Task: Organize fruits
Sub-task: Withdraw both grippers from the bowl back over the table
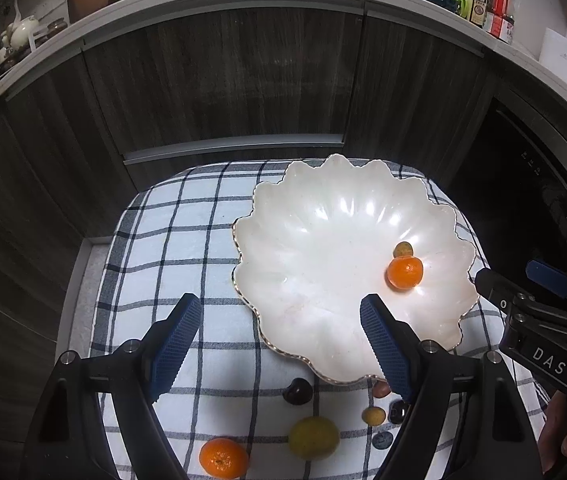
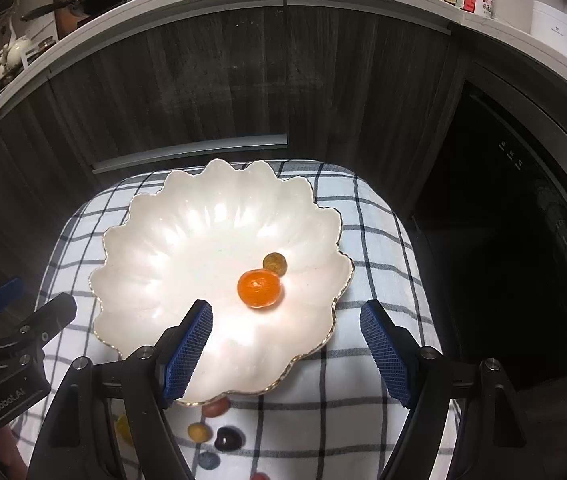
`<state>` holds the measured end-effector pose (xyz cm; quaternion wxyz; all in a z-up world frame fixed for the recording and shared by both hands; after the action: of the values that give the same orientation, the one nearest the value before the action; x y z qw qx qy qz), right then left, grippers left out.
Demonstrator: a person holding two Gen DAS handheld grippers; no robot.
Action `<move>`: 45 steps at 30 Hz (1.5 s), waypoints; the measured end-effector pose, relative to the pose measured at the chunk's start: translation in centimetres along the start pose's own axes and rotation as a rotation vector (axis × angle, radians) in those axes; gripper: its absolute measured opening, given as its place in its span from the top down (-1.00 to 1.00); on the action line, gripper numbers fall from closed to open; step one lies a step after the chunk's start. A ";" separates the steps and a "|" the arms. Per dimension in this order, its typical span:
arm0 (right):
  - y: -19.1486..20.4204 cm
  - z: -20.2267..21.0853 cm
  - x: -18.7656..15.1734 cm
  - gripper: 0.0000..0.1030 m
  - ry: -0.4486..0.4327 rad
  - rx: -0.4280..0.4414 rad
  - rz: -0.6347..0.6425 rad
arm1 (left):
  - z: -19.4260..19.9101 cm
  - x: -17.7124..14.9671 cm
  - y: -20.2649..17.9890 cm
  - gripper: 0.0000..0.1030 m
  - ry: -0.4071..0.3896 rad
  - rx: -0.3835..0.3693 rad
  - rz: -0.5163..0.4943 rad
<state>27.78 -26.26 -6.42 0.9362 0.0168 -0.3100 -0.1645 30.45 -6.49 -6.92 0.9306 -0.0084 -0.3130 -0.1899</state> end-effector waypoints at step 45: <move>-0.9 5.1 -6.6 -0.62 -0.006 0.040 0.004 | 4.6 -7.5 -1.3 -0.77 -0.011 0.038 0.015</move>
<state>19.55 -24.64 -6.26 0.9350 0.0345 -0.3163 -0.1564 21.85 -4.48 -7.72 0.9301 0.0061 -0.3217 -0.1769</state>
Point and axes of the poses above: each gripper's, at about its wrist camera, not at the fingertips, and z roughly against the way its jaws point, y to its left, x to its top, the point moved 3 cm from there along -z, roughly the way its jaws point, and after that the axes turned 12 degrees about -z, right-handed, at the moved point
